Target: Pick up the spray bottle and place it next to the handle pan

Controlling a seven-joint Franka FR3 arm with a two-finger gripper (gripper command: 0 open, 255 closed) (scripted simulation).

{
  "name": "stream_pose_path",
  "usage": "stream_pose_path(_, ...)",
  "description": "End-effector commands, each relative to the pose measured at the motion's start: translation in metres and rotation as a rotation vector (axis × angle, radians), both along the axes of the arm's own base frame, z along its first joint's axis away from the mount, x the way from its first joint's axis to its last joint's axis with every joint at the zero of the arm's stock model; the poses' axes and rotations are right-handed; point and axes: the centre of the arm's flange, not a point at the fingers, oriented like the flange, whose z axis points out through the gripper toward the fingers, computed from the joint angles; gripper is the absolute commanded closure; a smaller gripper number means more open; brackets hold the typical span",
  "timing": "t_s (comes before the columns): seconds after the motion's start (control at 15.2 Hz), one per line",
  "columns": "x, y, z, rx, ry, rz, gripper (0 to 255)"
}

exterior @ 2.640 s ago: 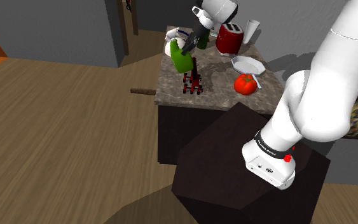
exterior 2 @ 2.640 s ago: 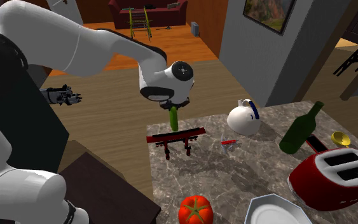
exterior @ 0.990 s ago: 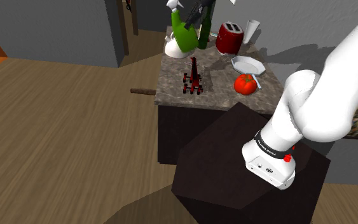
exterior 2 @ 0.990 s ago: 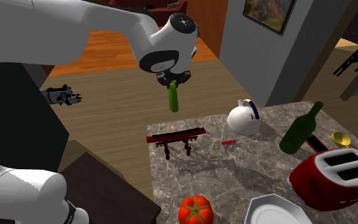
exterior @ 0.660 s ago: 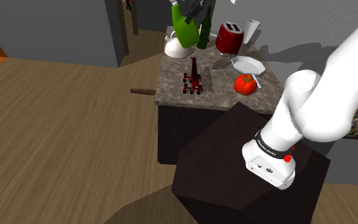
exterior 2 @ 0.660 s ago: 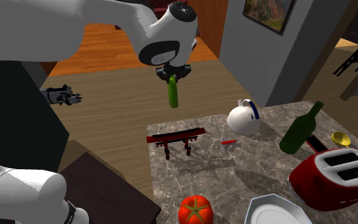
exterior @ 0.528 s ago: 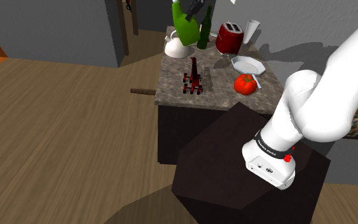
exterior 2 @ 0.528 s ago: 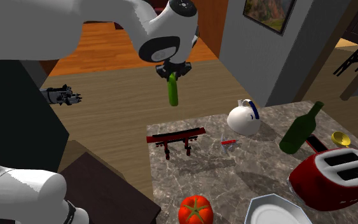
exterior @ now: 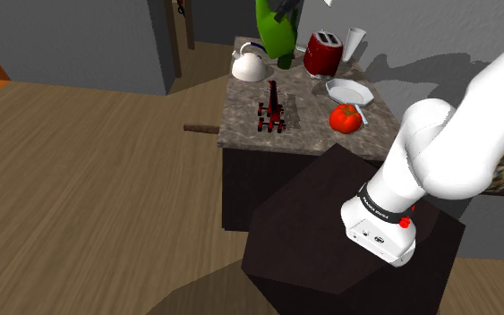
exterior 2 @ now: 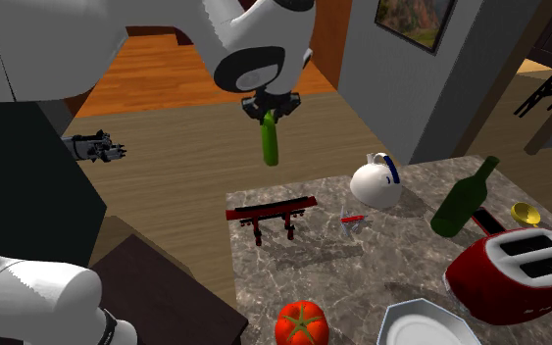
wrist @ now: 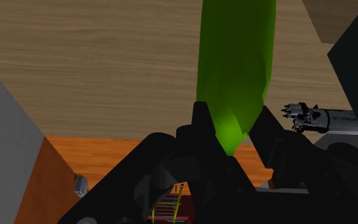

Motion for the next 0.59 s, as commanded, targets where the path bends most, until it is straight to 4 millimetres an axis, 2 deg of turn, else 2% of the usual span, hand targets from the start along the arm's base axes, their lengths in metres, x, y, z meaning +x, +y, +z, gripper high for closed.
stream_pose_path(0.0,-0.021,-0.016,-0.001,-0.001,0.000,0.001,255)
stream_pose_path(0.53,-0.097,-0.089,0.000,-0.001,0.000,0.001,255)
